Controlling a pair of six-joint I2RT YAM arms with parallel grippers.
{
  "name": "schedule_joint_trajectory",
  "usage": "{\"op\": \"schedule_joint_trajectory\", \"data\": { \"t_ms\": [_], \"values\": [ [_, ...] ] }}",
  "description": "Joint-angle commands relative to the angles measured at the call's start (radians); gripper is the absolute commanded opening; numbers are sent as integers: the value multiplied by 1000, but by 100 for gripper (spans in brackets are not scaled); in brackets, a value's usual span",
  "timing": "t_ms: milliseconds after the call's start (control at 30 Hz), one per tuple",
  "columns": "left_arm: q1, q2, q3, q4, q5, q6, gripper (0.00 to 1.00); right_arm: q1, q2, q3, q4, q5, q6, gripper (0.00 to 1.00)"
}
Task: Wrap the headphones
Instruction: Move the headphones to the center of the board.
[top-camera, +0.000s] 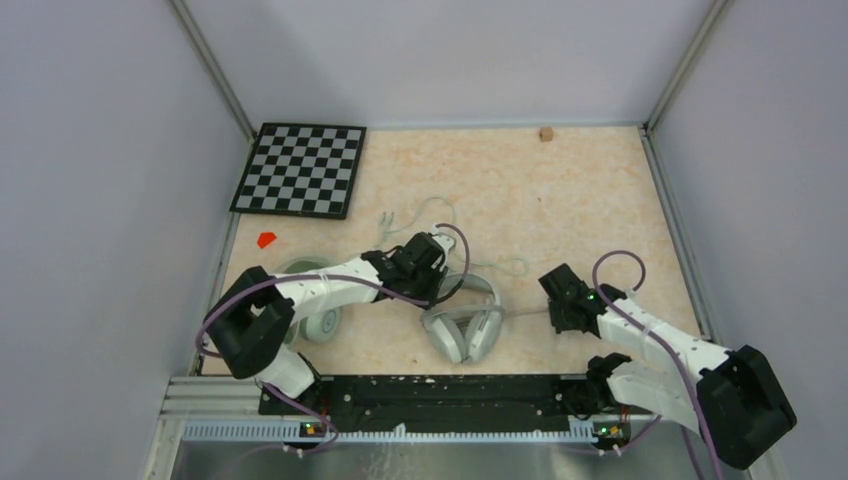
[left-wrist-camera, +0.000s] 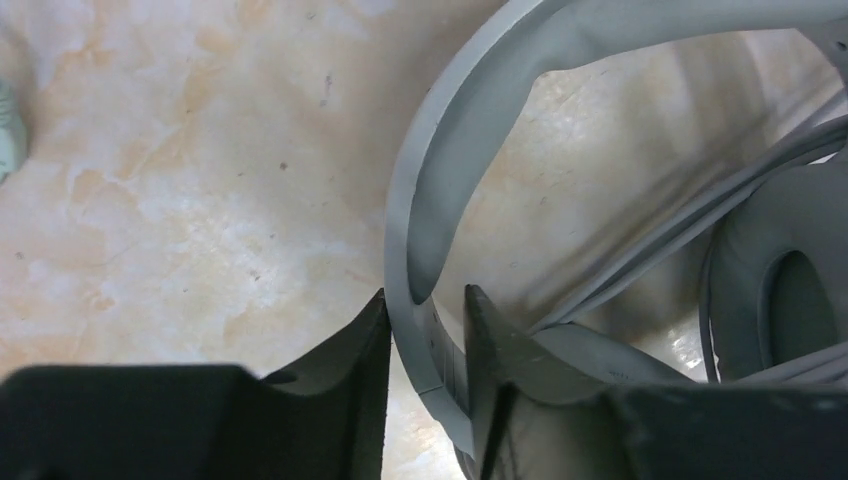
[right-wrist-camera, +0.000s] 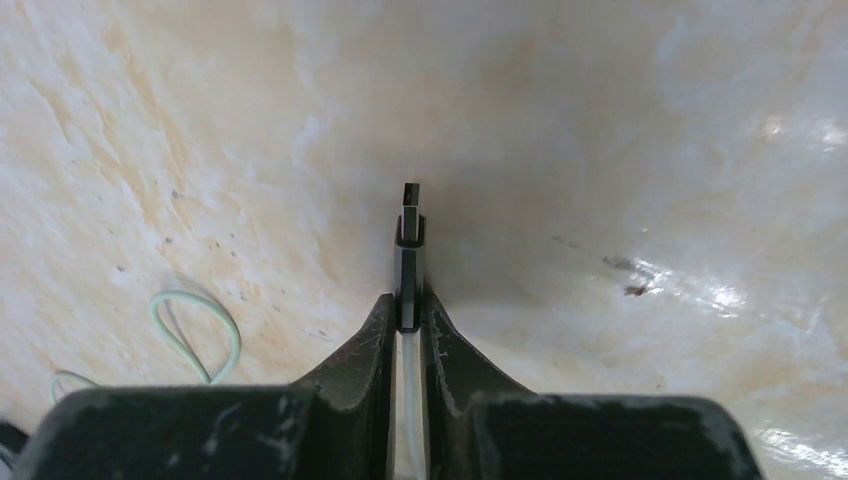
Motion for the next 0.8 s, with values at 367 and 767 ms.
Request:
{"op": "schedule_joint_trajectory", "data": {
  "t_ms": [367, 767],
  "values": [
    [-153, 169, 192, 88, -194, -187, 14, -254, -129, -27, -221, 186, -166, 0],
    [-186, 522, 639, 16, -239, -250, 14, -556, -49, 100, -128, 278, -444, 0]
  ]
}}
